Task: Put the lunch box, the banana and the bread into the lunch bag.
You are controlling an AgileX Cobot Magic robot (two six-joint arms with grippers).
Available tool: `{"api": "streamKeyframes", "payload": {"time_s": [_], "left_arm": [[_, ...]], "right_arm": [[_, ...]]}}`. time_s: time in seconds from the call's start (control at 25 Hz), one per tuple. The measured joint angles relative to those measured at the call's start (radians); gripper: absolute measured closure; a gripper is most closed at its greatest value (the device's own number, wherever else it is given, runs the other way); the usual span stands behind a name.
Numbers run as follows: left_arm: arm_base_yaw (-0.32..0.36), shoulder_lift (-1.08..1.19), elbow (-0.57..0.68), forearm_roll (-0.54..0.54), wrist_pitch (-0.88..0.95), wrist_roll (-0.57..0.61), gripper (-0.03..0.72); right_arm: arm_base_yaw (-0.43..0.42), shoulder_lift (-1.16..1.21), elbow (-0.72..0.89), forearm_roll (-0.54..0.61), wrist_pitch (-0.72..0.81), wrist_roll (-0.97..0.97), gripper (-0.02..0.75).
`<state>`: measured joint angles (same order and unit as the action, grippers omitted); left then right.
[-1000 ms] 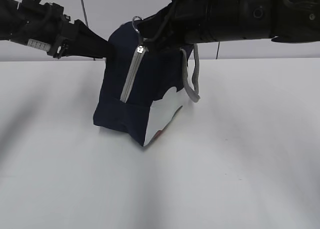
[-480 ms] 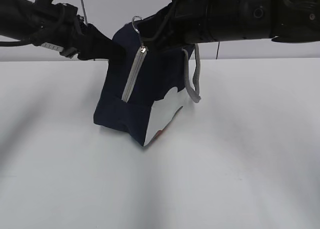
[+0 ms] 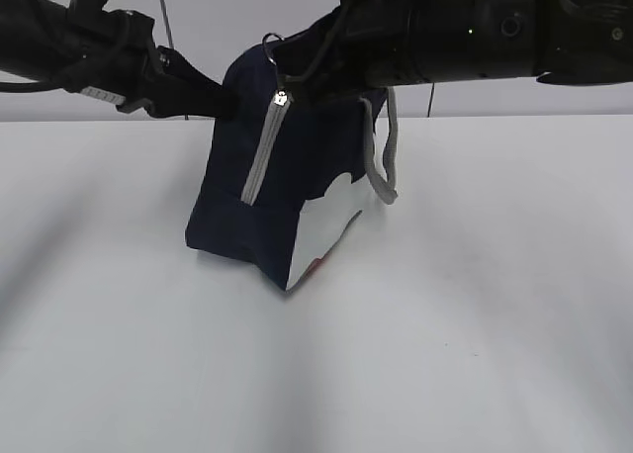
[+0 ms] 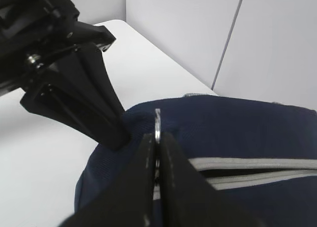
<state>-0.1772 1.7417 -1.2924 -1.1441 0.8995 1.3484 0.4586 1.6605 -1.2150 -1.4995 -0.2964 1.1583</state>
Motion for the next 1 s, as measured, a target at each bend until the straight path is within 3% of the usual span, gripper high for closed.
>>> {"api": "streamKeyframes", "payload": {"time_s": [0.36, 0.52, 0.72, 1.0], "left_arm": [[0.000, 0.000, 0.000, 0.050, 0.024, -0.178, 0.685], [0.000, 0.000, 0.000, 0.080, 0.072, -0.257, 0.685], [-0.001, 0.000, 0.000, 0.095, 0.140, -0.300, 0.685], [-0.001, 0.000, 0.000, 0.104, 0.178, -0.323, 0.685]], "right_arm": [[-0.007, -0.006, 0.000, -0.038, -0.003, 0.031, 0.754], [-0.059, -0.011, 0.000, -0.102, -0.101, 0.117, 0.754], [-0.123, -0.011, 0.000, -0.116, -0.216, 0.150, 0.754], [-0.130, -0.011, -0.005, -0.121, -0.259, 0.156, 0.754]]}}
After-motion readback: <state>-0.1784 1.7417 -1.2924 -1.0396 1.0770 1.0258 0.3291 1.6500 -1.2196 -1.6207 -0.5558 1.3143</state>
